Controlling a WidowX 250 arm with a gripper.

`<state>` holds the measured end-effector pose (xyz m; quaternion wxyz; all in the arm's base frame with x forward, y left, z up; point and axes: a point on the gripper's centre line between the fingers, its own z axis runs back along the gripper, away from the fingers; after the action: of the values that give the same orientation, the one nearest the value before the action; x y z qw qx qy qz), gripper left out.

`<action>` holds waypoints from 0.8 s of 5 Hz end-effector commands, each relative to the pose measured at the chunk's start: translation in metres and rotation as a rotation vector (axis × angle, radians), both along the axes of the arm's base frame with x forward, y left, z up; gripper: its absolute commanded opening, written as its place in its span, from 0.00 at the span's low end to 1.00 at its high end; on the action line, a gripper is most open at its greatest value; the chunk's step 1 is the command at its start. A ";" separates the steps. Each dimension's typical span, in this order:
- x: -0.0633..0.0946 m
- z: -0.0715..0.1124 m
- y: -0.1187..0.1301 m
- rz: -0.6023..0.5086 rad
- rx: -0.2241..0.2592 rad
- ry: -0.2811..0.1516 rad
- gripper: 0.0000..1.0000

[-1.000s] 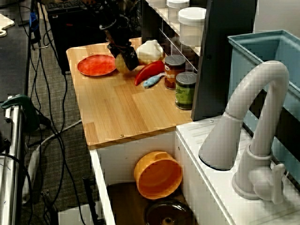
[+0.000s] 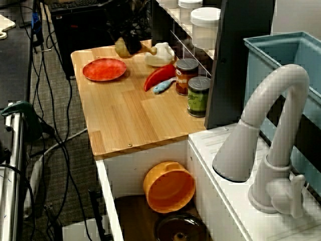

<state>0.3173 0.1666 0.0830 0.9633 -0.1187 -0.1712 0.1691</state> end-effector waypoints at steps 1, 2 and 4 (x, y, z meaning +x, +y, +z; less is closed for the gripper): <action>-0.023 0.051 0.025 -0.033 0.002 -0.082 0.00; -0.037 0.055 0.033 -0.050 -0.003 -0.073 0.00; -0.057 0.041 0.044 -0.099 0.046 -0.048 0.00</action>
<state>0.2602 0.2048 0.0970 0.9691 -0.1380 -0.1611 0.1254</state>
